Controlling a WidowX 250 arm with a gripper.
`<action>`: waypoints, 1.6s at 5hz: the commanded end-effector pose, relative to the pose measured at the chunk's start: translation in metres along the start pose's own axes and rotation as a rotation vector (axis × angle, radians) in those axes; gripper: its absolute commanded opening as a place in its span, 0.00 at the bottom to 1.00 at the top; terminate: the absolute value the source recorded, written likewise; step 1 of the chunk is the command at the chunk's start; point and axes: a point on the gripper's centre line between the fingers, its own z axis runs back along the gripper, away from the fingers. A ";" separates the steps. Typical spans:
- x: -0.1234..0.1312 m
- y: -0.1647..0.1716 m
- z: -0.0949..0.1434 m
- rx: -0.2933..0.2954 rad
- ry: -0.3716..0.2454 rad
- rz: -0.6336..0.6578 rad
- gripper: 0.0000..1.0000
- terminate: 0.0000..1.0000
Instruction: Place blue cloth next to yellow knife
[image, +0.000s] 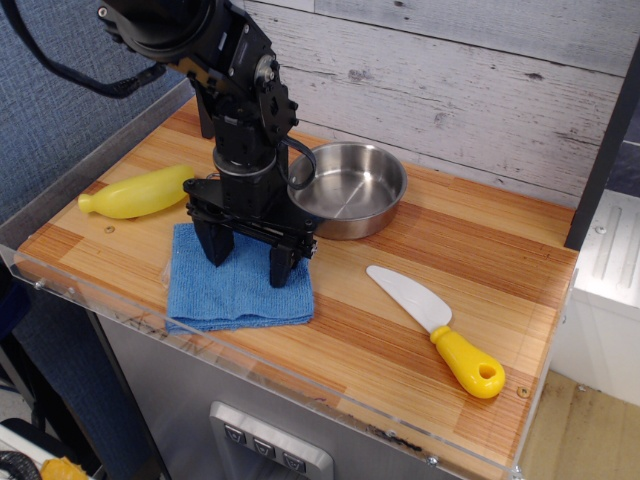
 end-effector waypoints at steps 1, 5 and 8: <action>-0.005 -0.021 -0.002 -0.018 -0.012 -0.034 1.00 0.00; -0.031 -0.126 0.017 -0.096 -0.036 -0.228 1.00 0.00; -0.032 -0.131 0.026 -0.096 -0.053 -0.238 1.00 0.00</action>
